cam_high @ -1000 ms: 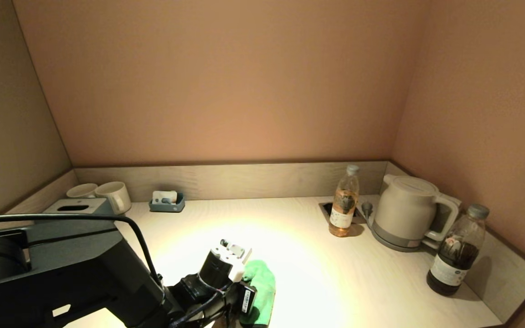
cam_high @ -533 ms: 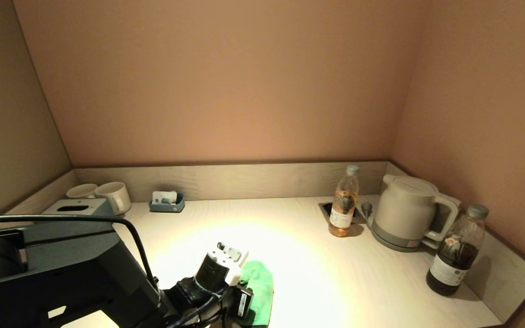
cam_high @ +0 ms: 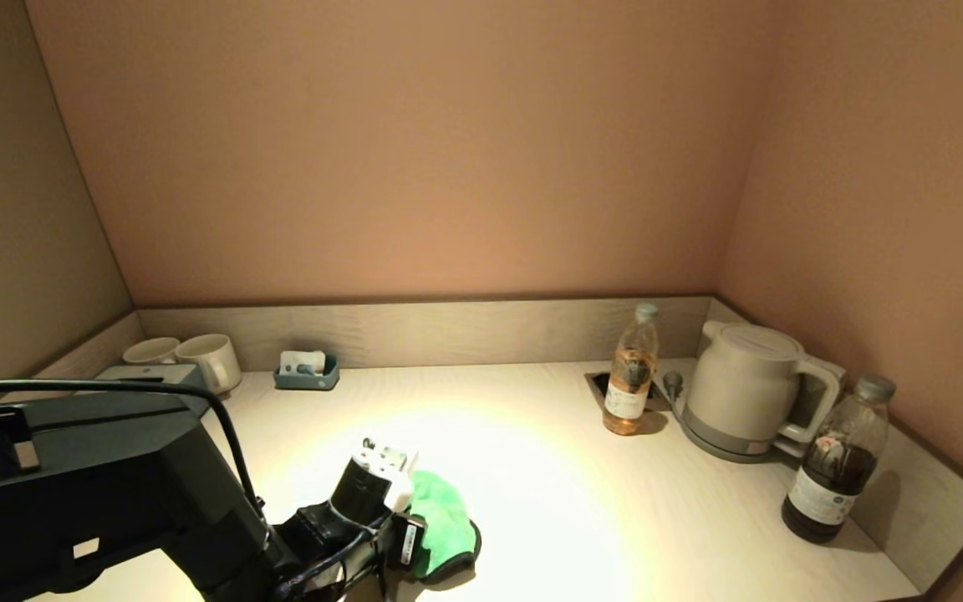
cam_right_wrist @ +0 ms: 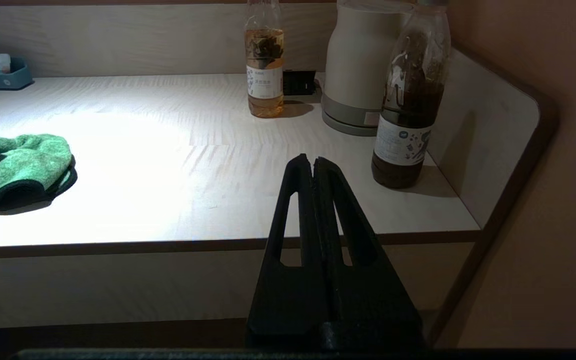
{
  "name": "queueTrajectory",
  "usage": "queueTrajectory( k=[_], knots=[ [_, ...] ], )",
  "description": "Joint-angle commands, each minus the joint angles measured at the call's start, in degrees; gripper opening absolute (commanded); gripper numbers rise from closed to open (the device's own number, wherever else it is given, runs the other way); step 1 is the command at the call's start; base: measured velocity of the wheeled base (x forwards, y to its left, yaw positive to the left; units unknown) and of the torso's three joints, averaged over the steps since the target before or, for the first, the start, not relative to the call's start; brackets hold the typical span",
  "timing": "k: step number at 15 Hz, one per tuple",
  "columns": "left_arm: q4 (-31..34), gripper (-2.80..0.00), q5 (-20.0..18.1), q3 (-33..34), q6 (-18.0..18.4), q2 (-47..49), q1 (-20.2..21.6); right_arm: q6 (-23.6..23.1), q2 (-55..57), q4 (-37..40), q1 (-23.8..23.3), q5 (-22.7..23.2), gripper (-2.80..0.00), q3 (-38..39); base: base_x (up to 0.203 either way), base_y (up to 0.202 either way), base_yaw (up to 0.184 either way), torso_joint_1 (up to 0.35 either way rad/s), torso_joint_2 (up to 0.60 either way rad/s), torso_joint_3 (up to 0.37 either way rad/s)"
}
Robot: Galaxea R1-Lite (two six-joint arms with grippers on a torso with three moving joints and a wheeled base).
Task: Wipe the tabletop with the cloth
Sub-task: Sweep the stains on the table
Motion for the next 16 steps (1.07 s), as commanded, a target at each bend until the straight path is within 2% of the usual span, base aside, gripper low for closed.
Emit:
queueTrajectory(
  k=[1,3,5,6,9,13,16],
  knots=[
    [0.1,-2.8,0.0,1.8,-0.2,-1.0,-1.1,0.0,0.1,0.0,0.0,0.0,-2.8,0.0,0.0,0.0,0.0,0.0,0.0,0.0],
    [0.1,-2.8,0.0,3.2,-0.5,-1.8,-4.6,0.0,0.1,0.0,0.0,0.0,-2.8,0.0,0.0,0.0,0.0,0.0,0.0,0.0],
    [0.1,-2.8,0.1,3.5,-0.6,-2.4,-5.9,0.0,0.1,0.0,0.0,0.0,-2.8,0.0,0.0,0.0,0.0,0.0,0.0,0.0],
    [0.0,-2.8,0.2,3.4,-0.6,-2.8,-8.7,0.0,0.1,0.0,0.0,0.0,-2.8,0.0,0.0,0.0,0.0,0.0,0.0,0.0],
    [0.0,-2.8,-0.2,3.2,-0.5,-4.2,-12.4,0.0,0.1,0.0,0.0,0.0,-2.8,0.0,0.0,0.0,0.0,0.0,0.0,0.0],
    [0.3,-2.8,-0.5,-0.2,0.0,-3.6,-13.2,0.0,0.1,0.0,0.0,0.0,-2.8,0.0,0.0,0.0,0.0,0.0,0.0,0.0],
    [0.8,-2.8,-0.7,-6.9,2.1,-1.1,-12.4,0.0,0.1,0.0,0.0,0.0,-2.8,0.0,0.0,0.0,0.0,0.0,0.0,0.0]
  ],
)
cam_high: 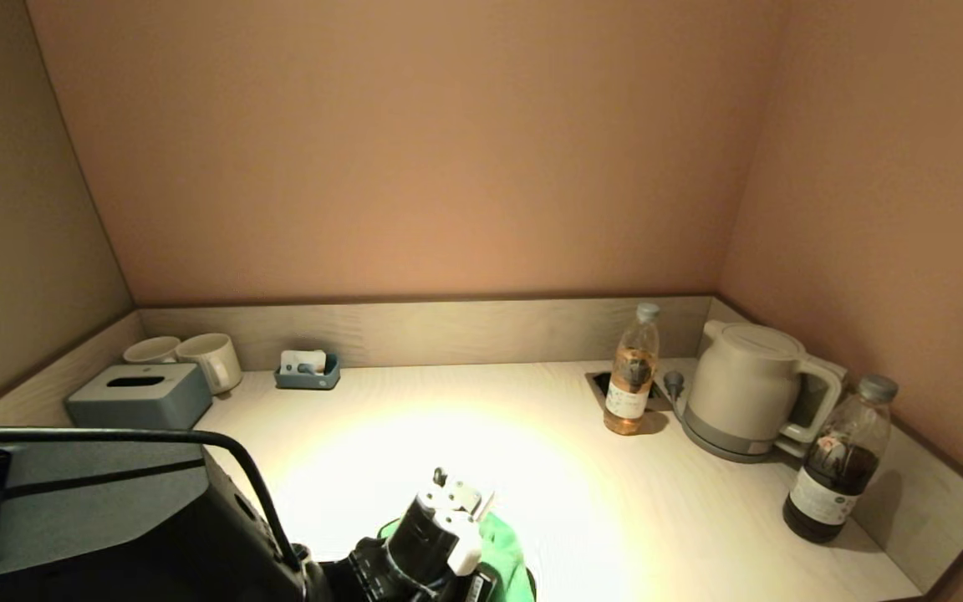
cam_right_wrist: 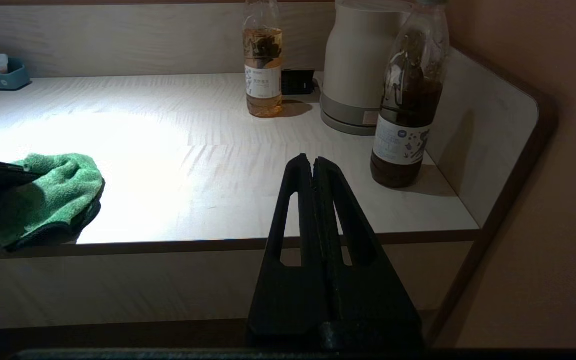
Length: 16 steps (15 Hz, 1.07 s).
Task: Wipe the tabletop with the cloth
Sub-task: Sweep the stains on the table
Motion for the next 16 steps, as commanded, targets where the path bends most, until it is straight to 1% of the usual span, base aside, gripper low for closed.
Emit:
queueTrajectory(
  k=[1,3,5,7,8,9,10,11,12,14,15,16],
  knots=[
    [-0.6,-2.8,0.4,-4.6,1.4,2.8,0.7,0.0,0.1,0.0,0.0,0.0,-2.8,0.0,0.0,0.0,0.0,0.0,0.0,0.0],
    [-0.1,-2.8,0.4,-8.6,2.3,5.7,1.9,0.0,0.1,0.0,0.0,0.0,-2.8,0.0,0.0,0.0,0.0,0.0,0.0,0.0],
    [0.2,-2.8,0.5,-12.5,3.6,9.5,4.5,0.0,0.1,0.0,0.0,0.0,-2.8,0.0,0.0,0.0,0.0,0.0,0.0,0.0],
    [0.2,-2.8,0.6,-13.6,4.4,10.4,5.6,0.0,0.1,0.0,0.0,0.0,-2.8,0.0,0.0,0.0,0.0,0.0,0.0,0.0],
    [0.2,-2.8,0.9,-14.8,4.7,11.3,7.5,0.0,0.1,0.0,0.0,0.0,-2.8,0.0,0.0,0.0,0.0,0.0,0.0,0.0],
    [0.2,-2.8,1.1,-15.1,4.8,11.5,8.1,0.0,0.1,0.0,0.0,0.0,-2.8,0.0,0.0,0.0,0.0,0.0,0.0,0.0],
    [0.1,-2.8,1.5,-14.5,4.7,11.2,10.4,0.0,0.1,0.0,0.0,0.0,-2.8,0.0,0.0,0.0,0.0,0.0,0.0,0.0],
    [-0.2,-2.8,2.8,-13.0,4.5,10.7,12.2,0.0,0.1,0.0,0.0,0.0,-2.8,0.0,0.0,0.0,0.0,0.0,0.0,0.0],
    [-0.6,-2.8,4.4,-11.1,4.2,9.8,13.2,0.0,0.1,0.0,0.0,0.0,-2.8,0.0,0.0,0.0,0.0,0.0,0.0,0.0],
    [-0.8,-2.8,5.3,-9.3,3.2,8.4,13.8,0.0,0.1,0.0,0.0,0.0,-2.8,0.0,0.0,0.0,0.0,0.0,0.0,0.0],
    [-0.7,-2.8,5.7,-6.3,2.6,6.9,14.1,0.0,0.1,0.0,0.0,0.0,-2.8,0.0,0.0,0.0,0.0,0.0,0.0,0.0],
    [-0.8,-2.8,7.0,-3.2,1.9,5.1,14.2,0.0,0.1,0.0,0.0,0.0,-2.8,0.0,0.0,0.0,0.0,0.0,0.0,0.0]
  ],
)
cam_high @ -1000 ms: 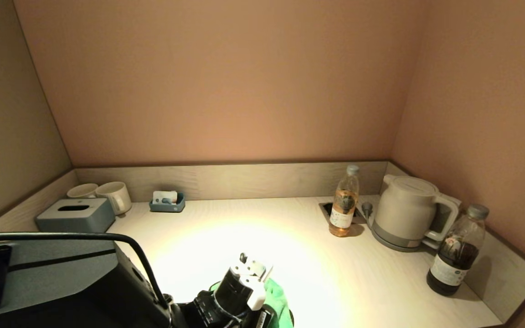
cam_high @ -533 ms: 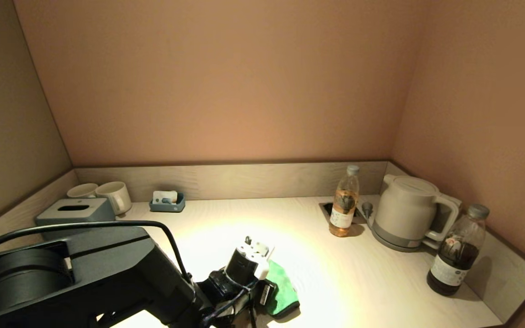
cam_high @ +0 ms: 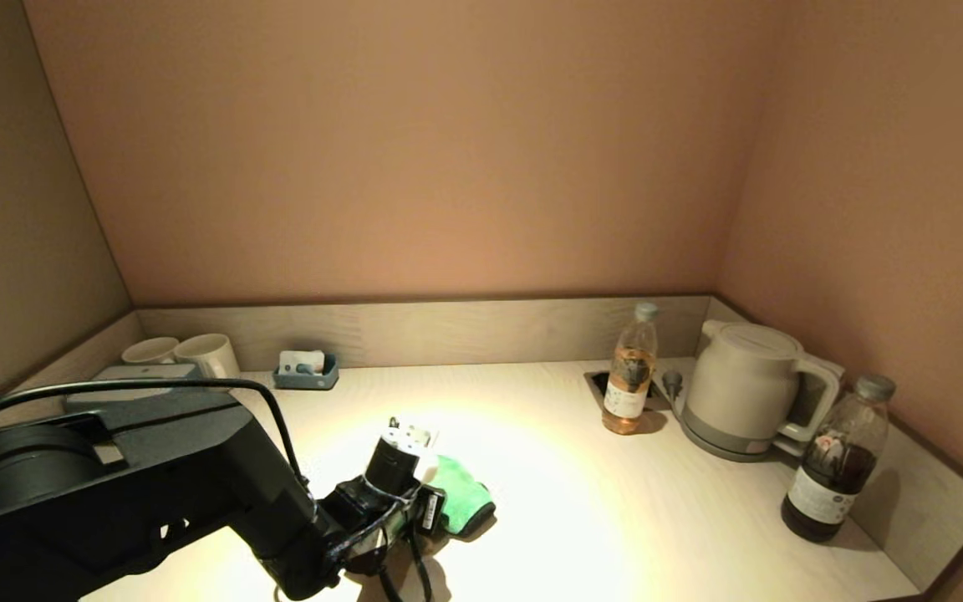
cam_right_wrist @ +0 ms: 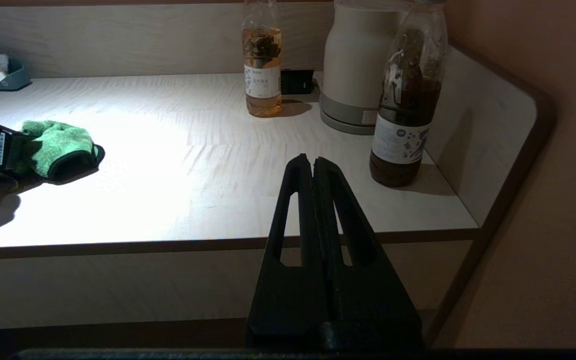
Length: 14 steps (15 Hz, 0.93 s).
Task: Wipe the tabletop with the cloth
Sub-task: Sweep the stains on the table
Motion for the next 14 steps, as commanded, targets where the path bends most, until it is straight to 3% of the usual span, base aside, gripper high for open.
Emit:
queueTrajectory(
  k=[1,3,5,7,9,11,14],
  knots=[
    [0.1,-2.8,2.5,5.7,-0.9,-4.3,0.4,0.0,0.1,0.0,0.0,0.0,-2.8,0.0,0.0,0.0,0.0,0.0,0.0,0.0],
    [0.0,-2.8,3.2,10.3,-1.3,-7.4,-1.3,0.0,0.1,0.0,0.0,0.0,-2.8,0.0,0.0,0.0,0.0,0.0,0.0,0.0],
    [-0.9,-2.8,3.5,13.6,-2.5,-8.8,-5.7,0.0,0.1,0.0,0.0,0.0,-2.8,0.0,0.0,0.0,0.0,0.0,0.0,0.0],
    [-2.1,-2.8,3.5,14.2,-2.4,-8.5,-7.2,0.0,0.1,0.0,0.0,0.0,-2.8,0.0,0.0,0.0,0.0,0.0,0.0,0.0],
    [-4.4,-2.8,3.6,14.8,-2.0,-7.3,-12.9,0.0,0.1,0.0,0.0,0.0,-2.8,0.0,0.0,0.0,0.0,0.0,0.0,0.0],
    [-4.7,-2.8,3.5,14.8,-1.7,-7.1,-13.2,0.0,0.1,0.0,-0.1,0.0,-2.8,0.0,0.0,0.0,0.0,0.0,0.0,0.0],
    [-4.7,-2.8,2.7,7.4,2.1,-4.0,-15.7,0.0,0.1,0.0,0.0,0.0,-2.8,0.0,0.0,0.0,0.0,0.0,0.0,0.0]
  ],
)
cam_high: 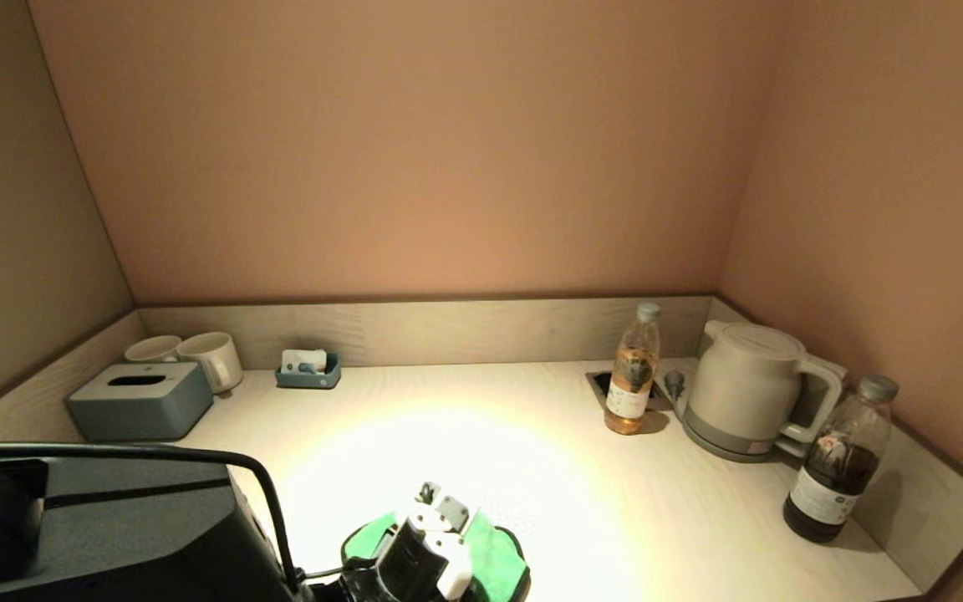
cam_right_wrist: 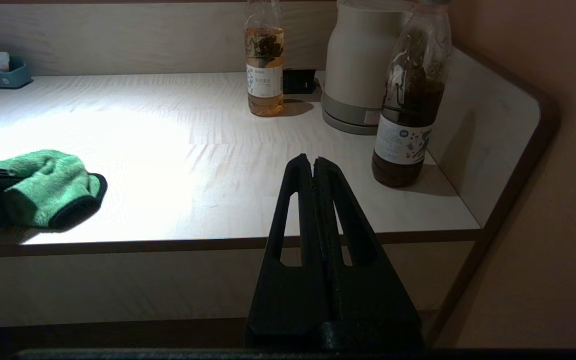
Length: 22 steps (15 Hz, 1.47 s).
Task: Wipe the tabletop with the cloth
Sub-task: Sweep the stains on the table
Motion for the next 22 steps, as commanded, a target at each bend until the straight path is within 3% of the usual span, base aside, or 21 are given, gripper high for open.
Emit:
queueTrajectory(
  k=[1,4,7,11,17,22],
  knots=[
    [-0.5,-2.8,0.1,-5.9,2.5,3.8,-1.1,0.0,0.1,0.0,0.0,0.0,-2.8,0.0,0.0,0.0,0.0,0.0,0.0,0.0],
    [0.0,-2.8,0.0,-7.7,3.9,5.1,-1.0,0.0,0.1,0.0,0.1,0.0,-2.8,0.0,0.0,0.0,0.0,0.0,0.0,0.0],
    [3.0,-2.8,0.3,-20.4,5.6,9.3,1.1,0.0,0.1,0.0,0.1,0.0,-2.8,0.0,0.0,0.0,0.0,0.0,0.0,0.0],
    [5.2,-2.8,1.1,-27.1,6.1,12.9,9.3,0.0,0.1,0.0,0.1,0.0,-2.8,0.0,0.0,0.0,0.0,0.0,0.0,0.0],
    [4.4,-2.8,4.1,-20.0,5.8,11.9,15.3,0.0,0.1,0.0,0.1,0.0,-2.8,0.0,0.0,0.0,0.0,0.0,0.0,0.0],
    [0.0,-2.8,6.6,-4.4,4.7,5.0,16.4,0.0,0.1,0.0,0.1,0.0,-2.8,0.0,0.0,0.0,0.0,0.0,0.0,0.0]
  ],
)
